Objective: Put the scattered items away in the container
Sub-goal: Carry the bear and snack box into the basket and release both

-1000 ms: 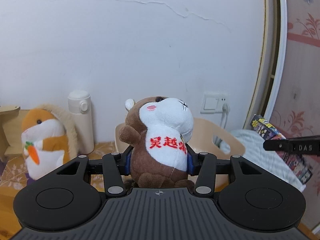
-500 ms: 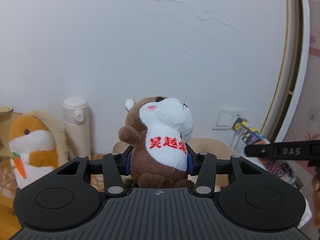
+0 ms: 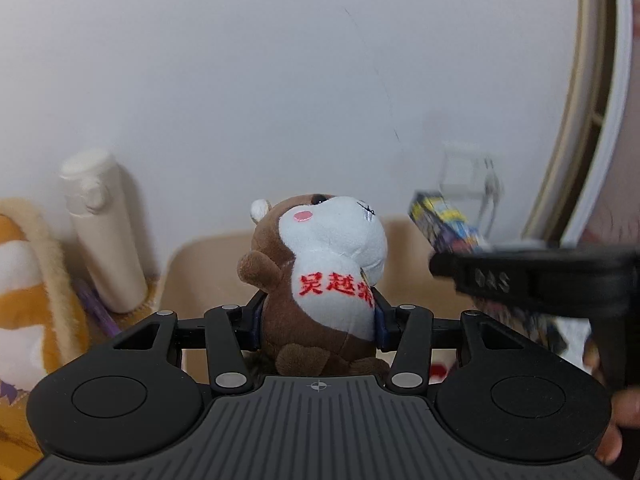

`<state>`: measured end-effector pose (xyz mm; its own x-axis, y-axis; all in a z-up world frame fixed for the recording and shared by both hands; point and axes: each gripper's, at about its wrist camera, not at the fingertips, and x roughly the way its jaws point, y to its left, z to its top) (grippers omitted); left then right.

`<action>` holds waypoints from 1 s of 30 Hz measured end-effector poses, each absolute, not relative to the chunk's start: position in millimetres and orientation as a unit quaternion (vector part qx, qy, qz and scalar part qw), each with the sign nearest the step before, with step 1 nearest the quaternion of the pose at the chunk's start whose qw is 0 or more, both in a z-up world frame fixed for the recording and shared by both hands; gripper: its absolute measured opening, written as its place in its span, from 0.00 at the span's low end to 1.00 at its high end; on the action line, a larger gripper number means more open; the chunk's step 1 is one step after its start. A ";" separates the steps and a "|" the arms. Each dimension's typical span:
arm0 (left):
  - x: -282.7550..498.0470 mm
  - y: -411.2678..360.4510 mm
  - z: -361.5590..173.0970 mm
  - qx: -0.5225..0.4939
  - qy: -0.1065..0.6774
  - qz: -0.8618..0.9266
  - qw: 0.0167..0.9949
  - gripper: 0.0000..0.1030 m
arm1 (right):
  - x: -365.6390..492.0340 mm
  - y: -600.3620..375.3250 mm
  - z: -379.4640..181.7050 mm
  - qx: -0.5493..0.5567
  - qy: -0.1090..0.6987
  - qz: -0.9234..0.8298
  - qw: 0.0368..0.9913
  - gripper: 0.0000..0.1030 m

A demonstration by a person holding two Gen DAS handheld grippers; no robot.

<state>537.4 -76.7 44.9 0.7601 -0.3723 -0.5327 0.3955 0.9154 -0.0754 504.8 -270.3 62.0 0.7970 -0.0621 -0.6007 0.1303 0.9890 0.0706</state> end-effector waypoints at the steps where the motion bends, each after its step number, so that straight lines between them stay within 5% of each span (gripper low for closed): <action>1: 537.0 -79.9 40.2 0.029 0.283 -0.205 0.937 0.48 | 506.5 -269.5 58.6 0.047 0.317 -0.054 0.946 0.21; 12: 546.4 -88.4 26.1 0.041 0.322 -0.209 0.922 0.50 | 519.9 -273.0 27.4 0.037 0.361 -0.059 0.930 0.21; 15: 543.3 -85.6 31.4 0.033 0.316 -0.203 0.926 0.53 | 518.7 -275.6 23.7 0.037 0.367 -0.060 0.928 0.40; 17: 539.0 -83.7 35.0 0.025 0.314 -0.205 0.927 0.69 | 513.0 -276.0 24.5 0.041 0.365 -0.058 0.928 0.60; 30: 479.5 -58.6 60.5 0.030 0.251 -0.212 0.944 0.79 | 439.9 -280.0 60.3 -0.009 0.297 -0.058 0.953 0.75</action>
